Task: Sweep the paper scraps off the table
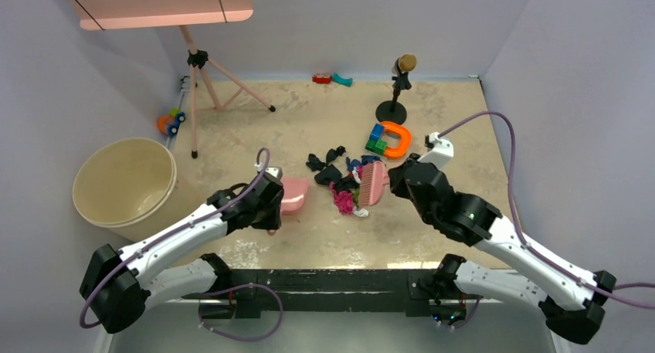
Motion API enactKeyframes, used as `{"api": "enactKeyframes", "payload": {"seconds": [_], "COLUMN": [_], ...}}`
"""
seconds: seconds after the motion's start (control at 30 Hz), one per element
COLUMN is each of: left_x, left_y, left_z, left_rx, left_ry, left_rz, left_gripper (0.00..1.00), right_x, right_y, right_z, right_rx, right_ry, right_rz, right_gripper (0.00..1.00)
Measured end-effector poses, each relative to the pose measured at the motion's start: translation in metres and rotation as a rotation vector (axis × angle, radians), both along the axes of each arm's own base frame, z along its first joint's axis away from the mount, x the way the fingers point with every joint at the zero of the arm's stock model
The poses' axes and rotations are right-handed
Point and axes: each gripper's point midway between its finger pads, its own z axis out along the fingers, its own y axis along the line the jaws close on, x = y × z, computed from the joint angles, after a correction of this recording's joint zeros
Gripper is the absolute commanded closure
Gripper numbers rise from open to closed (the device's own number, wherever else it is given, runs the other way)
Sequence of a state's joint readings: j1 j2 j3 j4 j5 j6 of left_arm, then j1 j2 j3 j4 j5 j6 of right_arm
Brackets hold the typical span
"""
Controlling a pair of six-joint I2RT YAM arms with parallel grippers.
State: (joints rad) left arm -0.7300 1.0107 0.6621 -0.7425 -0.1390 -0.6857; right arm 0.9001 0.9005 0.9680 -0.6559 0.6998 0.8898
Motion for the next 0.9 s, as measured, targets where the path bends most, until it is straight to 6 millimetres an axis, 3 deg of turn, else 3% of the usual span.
{"api": "enactKeyframes", "payload": {"seconds": [0.23, 0.37, 0.47, 0.73, 0.9], "left_x": [0.023, 0.035, 0.042, 0.051, 0.047], "left_y": [-0.005, -0.010, -0.015, -0.023, -0.020], "left_z": [-0.011, -0.011, -0.007, -0.003, -0.005], "left_rx": [0.095, 0.107, 0.098, 0.044, -0.029], "left_ry": [-0.048, -0.098, -0.136, -0.207, -0.285], "left_rz": [-0.077, -0.127, -0.149, -0.147, -0.125], "left_gripper": [0.64, 0.39, 0.28, 0.14, 0.17], "right_x": [-0.021, -0.029, -0.035, -0.048, -0.051], "right_y": [-0.006, -0.007, -0.009, -0.018, -0.020], "right_z": [0.013, 0.016, 0.012, 0.003, 0.005], "right_rx": [0.071, 0.087, 0.092, 0.105, 0.112], "right_ry": [-0.115, -0.130, -0.124, -0.127, -0.142], "right_rz": [0.141, 0.180, 0.200, 0.231, 0.240], "right_gripper": [1.00, 1.00, 1.00, 1.00, 1.00]}}
